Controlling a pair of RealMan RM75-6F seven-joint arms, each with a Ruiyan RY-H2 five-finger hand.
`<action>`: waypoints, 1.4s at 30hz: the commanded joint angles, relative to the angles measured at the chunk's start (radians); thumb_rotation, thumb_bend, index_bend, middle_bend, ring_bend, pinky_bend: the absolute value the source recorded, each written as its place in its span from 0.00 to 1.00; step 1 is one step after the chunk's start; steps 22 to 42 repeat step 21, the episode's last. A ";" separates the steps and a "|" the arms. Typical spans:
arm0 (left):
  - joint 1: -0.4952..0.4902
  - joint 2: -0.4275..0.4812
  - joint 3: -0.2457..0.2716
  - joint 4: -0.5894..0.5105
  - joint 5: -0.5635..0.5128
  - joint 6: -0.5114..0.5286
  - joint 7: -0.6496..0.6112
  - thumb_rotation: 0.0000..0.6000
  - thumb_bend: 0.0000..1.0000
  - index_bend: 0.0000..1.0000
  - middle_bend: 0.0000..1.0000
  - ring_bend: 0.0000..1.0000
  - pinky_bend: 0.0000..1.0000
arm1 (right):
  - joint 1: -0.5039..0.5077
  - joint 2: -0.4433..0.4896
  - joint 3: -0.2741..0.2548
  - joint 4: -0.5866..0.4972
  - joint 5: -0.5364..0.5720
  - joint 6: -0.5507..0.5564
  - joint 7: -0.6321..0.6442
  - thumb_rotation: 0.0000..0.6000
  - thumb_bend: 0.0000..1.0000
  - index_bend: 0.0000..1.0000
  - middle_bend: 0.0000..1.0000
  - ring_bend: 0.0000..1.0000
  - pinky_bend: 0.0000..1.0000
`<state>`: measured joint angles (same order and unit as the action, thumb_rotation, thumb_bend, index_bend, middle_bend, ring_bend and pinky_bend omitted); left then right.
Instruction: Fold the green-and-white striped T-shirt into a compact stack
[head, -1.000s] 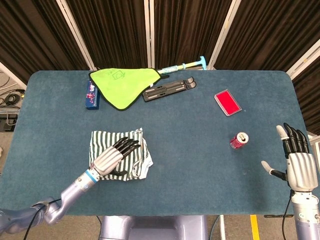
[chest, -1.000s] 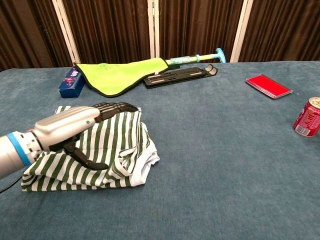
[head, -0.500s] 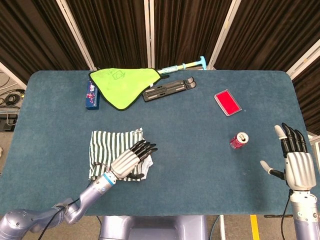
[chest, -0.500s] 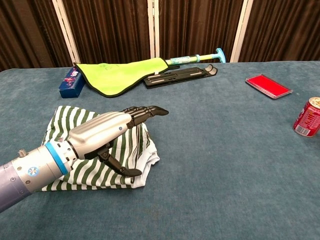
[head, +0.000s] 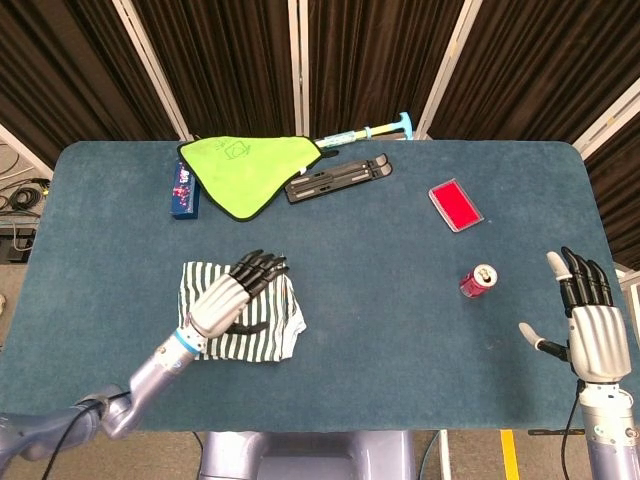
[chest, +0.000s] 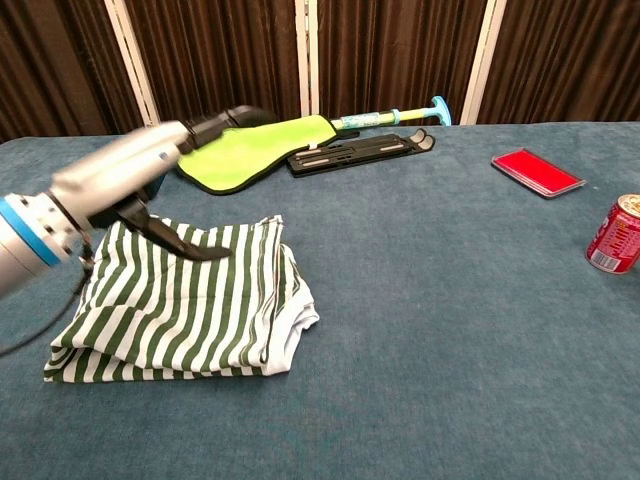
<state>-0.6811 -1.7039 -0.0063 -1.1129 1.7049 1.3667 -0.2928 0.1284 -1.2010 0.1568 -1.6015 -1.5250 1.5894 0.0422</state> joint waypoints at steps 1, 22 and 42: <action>0.028 0.136 -0.009 -0.113 -0.033 -0.002 0.060 1.00 0.19 0.00 0.00 0.00 0.00 | 0.000 0.000 0.000 -0.003 -0.003 0.002 -0.003 1.00 0.00 0.00 0.00 0.00 0.00; 0.404 0.544 0.081 -0.577 -0.267 0.169 0.345 1.00 0.00 0.00 0.00 0.00 0.00 | -0.020 0.043 -0.033 -0.092 0.006 -0.013 -0.314 1.00 0.00 0.00 0.00 0.00 0.00; 0.404 0.544 0.081 -0.577 -0.267 0.169 0.345 1.00 0.00 0.00 0.00 0.00 0.00 | -0.020 0.043 -0.033 -0.092 0.006 -0.013 -0.314 1.00 0.00 0.00 0.00 0.00 0.00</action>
